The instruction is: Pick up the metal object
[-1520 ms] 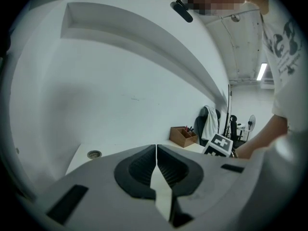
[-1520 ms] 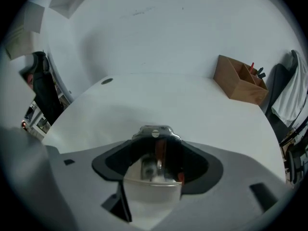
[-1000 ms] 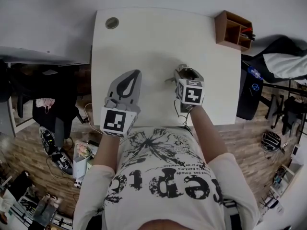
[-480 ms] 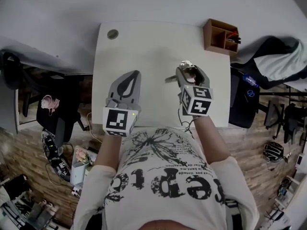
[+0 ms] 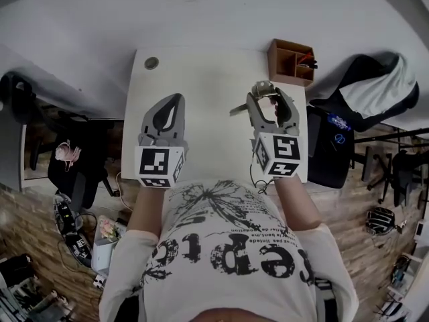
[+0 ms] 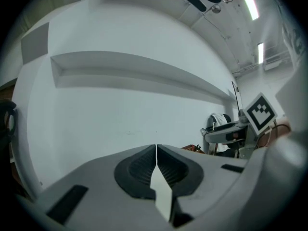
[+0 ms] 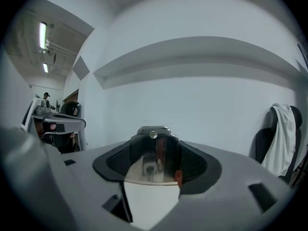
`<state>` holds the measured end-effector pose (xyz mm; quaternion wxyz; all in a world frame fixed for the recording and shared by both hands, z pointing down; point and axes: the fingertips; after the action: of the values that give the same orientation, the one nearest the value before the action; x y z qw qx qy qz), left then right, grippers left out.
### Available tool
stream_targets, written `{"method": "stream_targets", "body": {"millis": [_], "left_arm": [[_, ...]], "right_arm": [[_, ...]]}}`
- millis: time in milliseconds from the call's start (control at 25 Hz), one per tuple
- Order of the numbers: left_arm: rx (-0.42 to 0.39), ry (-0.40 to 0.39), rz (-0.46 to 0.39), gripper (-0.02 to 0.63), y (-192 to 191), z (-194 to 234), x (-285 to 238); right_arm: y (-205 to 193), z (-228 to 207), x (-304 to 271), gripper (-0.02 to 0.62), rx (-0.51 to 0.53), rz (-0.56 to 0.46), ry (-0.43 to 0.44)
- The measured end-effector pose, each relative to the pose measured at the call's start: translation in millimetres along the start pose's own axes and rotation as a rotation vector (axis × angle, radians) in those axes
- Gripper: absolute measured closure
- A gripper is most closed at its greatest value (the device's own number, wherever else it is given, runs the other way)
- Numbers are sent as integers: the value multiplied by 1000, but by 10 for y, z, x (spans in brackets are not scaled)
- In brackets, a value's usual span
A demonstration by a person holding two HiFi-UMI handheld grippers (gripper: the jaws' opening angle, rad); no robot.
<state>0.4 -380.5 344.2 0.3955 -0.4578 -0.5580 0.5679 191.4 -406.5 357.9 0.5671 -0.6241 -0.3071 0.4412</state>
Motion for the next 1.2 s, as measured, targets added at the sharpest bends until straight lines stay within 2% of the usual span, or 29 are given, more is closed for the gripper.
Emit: {"method": "stream_targets", "body": {"millis": [320,960,1200], "left_arm": [[-29,-2,-17,595,182,-95,-34],[-30,0,-3,595,228,-154,-73],[-32,10,-2,595,225,-109,-32]], "right_arm": [[217,52,169,316,19,-109,64],[188,138,119,318,8,-130,106],[209,167,167,317,-22,-126,95]]}}
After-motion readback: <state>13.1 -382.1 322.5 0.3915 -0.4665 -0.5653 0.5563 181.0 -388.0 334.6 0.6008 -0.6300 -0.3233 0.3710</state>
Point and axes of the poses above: the fingertips, and each gripper's own axes: x backward along the fingers, z to its left, y out of its top, and after that the axes turned 6 degrees about y, right-handed
